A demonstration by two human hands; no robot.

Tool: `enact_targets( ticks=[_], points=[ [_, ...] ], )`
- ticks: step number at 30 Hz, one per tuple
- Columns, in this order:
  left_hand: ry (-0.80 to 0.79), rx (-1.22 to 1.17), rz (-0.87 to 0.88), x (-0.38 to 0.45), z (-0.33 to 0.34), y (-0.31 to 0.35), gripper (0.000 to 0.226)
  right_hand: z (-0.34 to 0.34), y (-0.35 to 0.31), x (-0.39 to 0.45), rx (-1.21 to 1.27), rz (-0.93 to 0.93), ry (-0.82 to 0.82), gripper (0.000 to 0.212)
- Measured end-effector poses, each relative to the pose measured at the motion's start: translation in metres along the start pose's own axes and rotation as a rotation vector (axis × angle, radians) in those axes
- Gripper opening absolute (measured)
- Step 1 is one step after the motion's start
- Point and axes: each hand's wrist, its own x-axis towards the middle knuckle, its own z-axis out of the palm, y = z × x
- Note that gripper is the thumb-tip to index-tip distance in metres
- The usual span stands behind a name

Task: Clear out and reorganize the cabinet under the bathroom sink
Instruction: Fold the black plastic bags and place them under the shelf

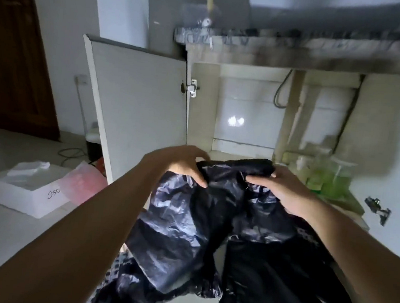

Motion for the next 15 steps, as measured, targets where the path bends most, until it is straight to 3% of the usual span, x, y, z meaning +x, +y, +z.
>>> enact_targets(
  ticks=[2,5,10,12,15],
  points=[
    [-0.041,-0.056,-0.054,0.003,0.008,0.005,0.029,-0.032,-0.012,-0.008,-0.005,-0.041,0.048,0.014],
    [-0.148,-0.302,-0.151,0.008,0.035,0.020,0.021,-0.076,-0.013,-0.023,0.024,-0.097,0.105,0.018],
    [0.048,-0.494,-0.058,0.025,0.058,0.059,0.020,-0.142,0.026,-0.045,-0.056,0.030,0.072,0.032],
    [0.137,-0.485,0.030,0.030,0.062,0.076,0.019,-0.161,0.045,-0.058,-0.119,0.185,-0.030,0.053],
    [0.179,-0.424,0.149,0.038,0.068,0.101,0.012,-0.180,0.060,-0.082,-0.294,0.456,-0.209,0.102]
  ],
)
